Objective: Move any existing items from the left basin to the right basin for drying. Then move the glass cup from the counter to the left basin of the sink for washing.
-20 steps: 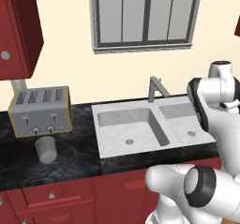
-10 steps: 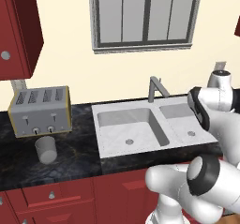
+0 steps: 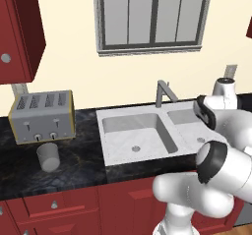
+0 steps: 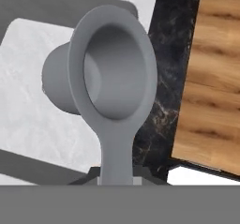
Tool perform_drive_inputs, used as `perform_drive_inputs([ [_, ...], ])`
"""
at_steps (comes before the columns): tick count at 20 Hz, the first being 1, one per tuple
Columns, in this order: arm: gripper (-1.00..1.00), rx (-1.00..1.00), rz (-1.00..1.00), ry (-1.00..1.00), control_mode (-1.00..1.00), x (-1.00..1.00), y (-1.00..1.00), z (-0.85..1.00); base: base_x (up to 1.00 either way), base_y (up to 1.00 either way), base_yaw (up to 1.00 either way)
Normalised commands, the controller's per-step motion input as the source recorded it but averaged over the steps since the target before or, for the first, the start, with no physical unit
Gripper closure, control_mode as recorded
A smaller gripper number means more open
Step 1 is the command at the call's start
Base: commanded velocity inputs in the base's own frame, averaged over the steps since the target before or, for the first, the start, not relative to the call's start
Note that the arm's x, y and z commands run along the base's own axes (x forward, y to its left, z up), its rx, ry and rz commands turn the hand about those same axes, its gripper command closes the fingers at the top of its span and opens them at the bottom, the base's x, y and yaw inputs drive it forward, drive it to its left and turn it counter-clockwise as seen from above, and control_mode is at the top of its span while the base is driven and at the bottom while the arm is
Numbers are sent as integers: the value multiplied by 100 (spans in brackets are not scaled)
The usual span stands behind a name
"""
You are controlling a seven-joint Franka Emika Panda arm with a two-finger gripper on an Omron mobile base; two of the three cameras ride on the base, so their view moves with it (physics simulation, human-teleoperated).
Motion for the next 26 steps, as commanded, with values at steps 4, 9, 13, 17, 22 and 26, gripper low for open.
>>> perform_drive_inputs([
  [4, 100, 0, 3, 13, -100, 52, -18, -12, 0, 0, 0],
  [9, 100, 0, 6, 11, -100, 33, -19, -28, 0, 0, 0],
  [13, 100, 6, 9, 6, -100, 16, -18, -29, 0, 0, 0],
  [17, 100, 12, 9, 1, -100, 5, -13, -26, 0, 0, 0],
  [22, 100, 12, 9, 0, -100, 2, -3, -24, 0, 0, 0],
  [26, 100, 6, 9, 0, -100, 7, -1, -21, 0, 0, 0],
])
